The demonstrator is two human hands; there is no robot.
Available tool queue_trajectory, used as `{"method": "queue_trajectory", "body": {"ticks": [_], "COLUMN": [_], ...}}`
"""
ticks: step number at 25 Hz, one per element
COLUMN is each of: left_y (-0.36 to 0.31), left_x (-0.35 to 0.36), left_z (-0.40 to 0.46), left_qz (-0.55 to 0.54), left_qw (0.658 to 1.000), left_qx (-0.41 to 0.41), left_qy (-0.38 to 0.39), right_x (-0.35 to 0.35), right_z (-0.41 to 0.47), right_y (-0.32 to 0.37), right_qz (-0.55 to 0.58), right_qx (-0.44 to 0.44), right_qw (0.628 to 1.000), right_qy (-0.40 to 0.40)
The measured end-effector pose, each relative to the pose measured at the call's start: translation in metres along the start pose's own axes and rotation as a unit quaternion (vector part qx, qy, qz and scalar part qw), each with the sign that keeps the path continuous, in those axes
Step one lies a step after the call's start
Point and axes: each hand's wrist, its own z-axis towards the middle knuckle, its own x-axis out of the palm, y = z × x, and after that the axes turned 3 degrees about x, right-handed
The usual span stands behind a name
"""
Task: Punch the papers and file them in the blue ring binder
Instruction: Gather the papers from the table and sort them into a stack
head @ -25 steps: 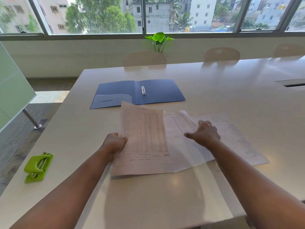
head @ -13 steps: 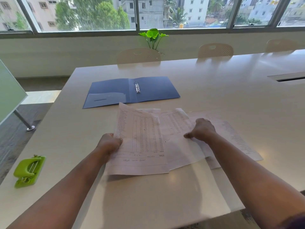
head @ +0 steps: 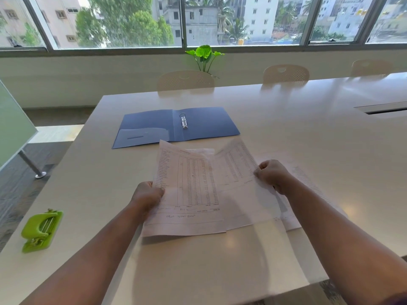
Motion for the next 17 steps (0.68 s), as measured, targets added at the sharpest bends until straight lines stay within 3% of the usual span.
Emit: {"method": "queue_trajectory", "body": {"ticks": [7,17], "left_y": [0.001,-0.013], "left_x": [-0.003,-0.024], "left_z": [-0.009,-0.009], "left_qz": [-0.057,-0.089], "left_qw": [0.998,0.994], "left_qx": [-0.003,0.034], "left_qy": [-0.029,-0.056], "right_x": [-0.015,-0.029], "right_z": [0.005,0.006], "right_y": [-0.003,0.012], "right_qz": [0.158,0.247], "right_qx": [-0.043,-0.046], "right_qw": [0.986,0.967], "right_qy": [-0.043,-0.034]}}
